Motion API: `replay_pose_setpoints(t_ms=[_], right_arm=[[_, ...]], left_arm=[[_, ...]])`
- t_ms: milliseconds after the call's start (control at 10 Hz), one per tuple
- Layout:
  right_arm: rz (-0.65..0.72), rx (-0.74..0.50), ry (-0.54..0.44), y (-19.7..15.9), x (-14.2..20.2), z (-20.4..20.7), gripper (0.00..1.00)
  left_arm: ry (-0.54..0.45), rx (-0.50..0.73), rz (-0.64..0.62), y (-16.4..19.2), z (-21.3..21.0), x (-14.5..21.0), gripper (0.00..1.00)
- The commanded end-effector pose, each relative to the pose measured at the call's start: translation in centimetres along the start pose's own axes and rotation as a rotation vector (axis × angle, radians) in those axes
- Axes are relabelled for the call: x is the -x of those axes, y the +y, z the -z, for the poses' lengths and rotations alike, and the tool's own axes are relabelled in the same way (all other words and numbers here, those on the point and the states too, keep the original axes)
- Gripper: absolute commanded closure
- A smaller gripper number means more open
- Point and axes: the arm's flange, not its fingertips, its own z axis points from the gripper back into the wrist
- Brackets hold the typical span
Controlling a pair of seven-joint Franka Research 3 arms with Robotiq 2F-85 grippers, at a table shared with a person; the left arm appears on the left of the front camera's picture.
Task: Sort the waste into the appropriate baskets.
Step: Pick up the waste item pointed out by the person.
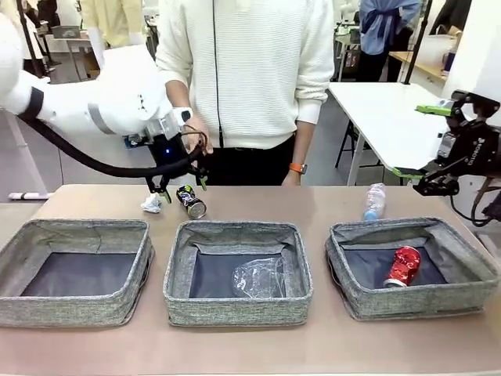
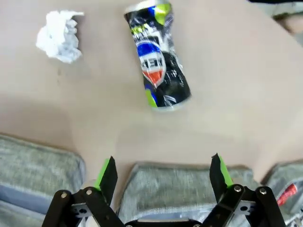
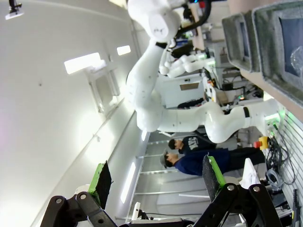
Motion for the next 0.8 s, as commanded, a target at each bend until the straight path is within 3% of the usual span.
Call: replay_pose_setpoints(t_ms=[0, 200, 300, 700], right_arm=[[-0.005, -0.014, 0.000, 0.4, 0.1, 0.0, 0.00], [-0.005, -0.014, 0.000, 0.4, 0.1, 0.0, 0.00], [-0.005, -0.014, 0.000, 0.4, 0.1, 0.0, 0.00], [-0.005, -0.014, 0.000, 0.4, 0.1, 0.0, 0.00]], left_arm=[[-0.072, -0.049, -0.114, -0.9, 1.5, -2.2, 0.00], [-0.247, -0.072, -0.192, -0.4, 4.5, -3.7, 0.00], [-0.289, -0.084, -0.193, 0.1, 5.1, -4.1, 0.00], [-0.333, -0.074, -0.131, 0.9, 7.3, -4.8, 0.00]])
